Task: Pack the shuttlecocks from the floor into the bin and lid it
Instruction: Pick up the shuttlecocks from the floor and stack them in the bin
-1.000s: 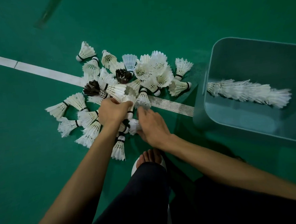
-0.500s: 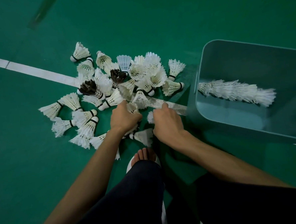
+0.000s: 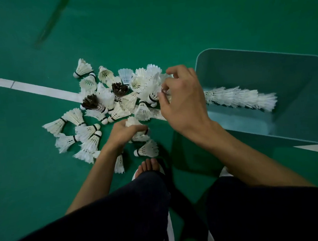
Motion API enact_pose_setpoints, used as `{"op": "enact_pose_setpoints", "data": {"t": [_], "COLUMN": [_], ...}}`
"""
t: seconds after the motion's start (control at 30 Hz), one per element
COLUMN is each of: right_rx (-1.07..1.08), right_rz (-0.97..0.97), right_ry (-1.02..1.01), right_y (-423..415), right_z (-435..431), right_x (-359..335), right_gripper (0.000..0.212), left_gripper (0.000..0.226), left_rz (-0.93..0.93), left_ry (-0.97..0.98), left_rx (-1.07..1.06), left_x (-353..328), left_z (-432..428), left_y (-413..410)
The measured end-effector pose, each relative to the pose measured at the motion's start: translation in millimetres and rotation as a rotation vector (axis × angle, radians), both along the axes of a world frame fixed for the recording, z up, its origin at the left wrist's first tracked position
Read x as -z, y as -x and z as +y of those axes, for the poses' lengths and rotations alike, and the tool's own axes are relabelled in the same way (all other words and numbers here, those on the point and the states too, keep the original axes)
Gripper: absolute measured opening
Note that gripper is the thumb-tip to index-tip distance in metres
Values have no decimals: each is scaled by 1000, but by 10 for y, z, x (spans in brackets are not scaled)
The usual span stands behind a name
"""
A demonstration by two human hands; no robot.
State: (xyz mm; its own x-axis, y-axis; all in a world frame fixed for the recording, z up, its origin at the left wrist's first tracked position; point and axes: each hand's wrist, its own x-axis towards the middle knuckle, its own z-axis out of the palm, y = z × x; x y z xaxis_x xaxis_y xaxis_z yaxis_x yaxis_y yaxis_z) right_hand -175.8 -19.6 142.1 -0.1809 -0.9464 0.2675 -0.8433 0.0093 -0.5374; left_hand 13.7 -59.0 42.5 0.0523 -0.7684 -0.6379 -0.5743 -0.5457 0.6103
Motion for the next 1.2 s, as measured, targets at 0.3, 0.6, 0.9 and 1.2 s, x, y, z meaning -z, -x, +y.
{"op": "enact_pose_setpoints", "data": {"t": [0.3,0.6,0.9,1.2], "right_rx": [146,462,400,322], "right_rz": [-277,-596,-579,-838], "right_ry": [108,-166,-1051,-1230], "right_y": [469,1561,1924,1791], "right_z": [82,171,-68,-291], "right_x": [-50,-172,507,1012], "right_gripper": [12,15,27,22], "left_gripper": [38,38,28,44], "left_rz": [-181,271,640,440], "left_ry": [188,584,532,276], "left_rx": [124,-253,-54,23], "left_x": [177,-722,-1358,-827], "left_z": [286,71,40,-108], "left_y": [386,957,2152,2549]}}
